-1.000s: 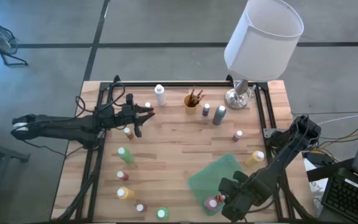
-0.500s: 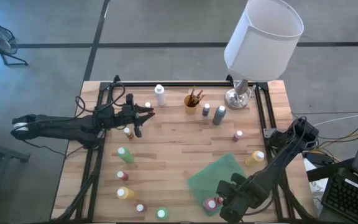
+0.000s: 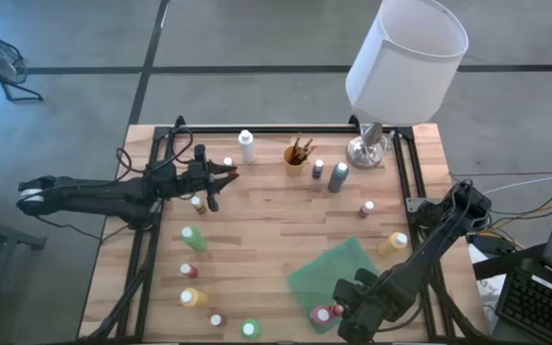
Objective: Pick & Place Paint Supplies
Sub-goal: Put the orange paint bottle into the green bin, then put the big yellow paint bottle into the green bin
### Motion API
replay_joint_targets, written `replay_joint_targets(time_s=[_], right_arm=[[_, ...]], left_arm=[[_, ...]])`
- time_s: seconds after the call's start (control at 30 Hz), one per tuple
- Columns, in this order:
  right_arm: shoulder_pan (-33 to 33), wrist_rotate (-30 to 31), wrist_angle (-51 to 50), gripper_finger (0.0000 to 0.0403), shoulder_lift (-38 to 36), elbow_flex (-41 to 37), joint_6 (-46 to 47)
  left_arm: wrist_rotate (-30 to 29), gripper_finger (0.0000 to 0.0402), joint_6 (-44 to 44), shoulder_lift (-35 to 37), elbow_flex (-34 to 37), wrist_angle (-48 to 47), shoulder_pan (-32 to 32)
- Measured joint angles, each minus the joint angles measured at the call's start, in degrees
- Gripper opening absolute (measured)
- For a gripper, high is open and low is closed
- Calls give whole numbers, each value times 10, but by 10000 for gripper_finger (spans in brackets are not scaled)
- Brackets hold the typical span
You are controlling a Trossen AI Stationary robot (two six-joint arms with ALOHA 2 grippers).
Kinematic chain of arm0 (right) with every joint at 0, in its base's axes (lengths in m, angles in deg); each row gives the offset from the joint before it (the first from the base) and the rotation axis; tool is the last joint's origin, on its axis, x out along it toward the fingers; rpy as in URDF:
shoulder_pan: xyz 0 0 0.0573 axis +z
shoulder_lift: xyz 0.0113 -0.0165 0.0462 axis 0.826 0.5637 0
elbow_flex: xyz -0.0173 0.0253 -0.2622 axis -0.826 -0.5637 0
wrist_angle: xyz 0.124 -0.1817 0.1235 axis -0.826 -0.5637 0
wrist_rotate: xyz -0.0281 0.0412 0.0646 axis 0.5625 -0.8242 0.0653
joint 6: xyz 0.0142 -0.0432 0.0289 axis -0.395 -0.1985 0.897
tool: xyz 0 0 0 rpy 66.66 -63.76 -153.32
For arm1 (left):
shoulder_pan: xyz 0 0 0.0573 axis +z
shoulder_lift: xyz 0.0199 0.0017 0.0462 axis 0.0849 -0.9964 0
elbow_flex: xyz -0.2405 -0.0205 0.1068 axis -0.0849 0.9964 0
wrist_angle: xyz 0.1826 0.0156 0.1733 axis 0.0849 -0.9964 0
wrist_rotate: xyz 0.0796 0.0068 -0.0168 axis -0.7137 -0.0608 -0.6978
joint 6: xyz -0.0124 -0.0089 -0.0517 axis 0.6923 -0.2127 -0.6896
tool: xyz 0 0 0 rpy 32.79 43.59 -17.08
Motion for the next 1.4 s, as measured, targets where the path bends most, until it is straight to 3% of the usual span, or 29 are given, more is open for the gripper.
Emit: replay_joint_targets(time_s=[0.33,0.83,1.4], right_arm=[[-1,2,1,164,0,0,1],[-2,4,31,118,-5,0,0],[-1,-4,34,172,-15,0,9]], left_arm=[[0,97,0,0,0,0,0],[0,97,0,0,0,0,0],[0,97,0,0,0,0,0]])
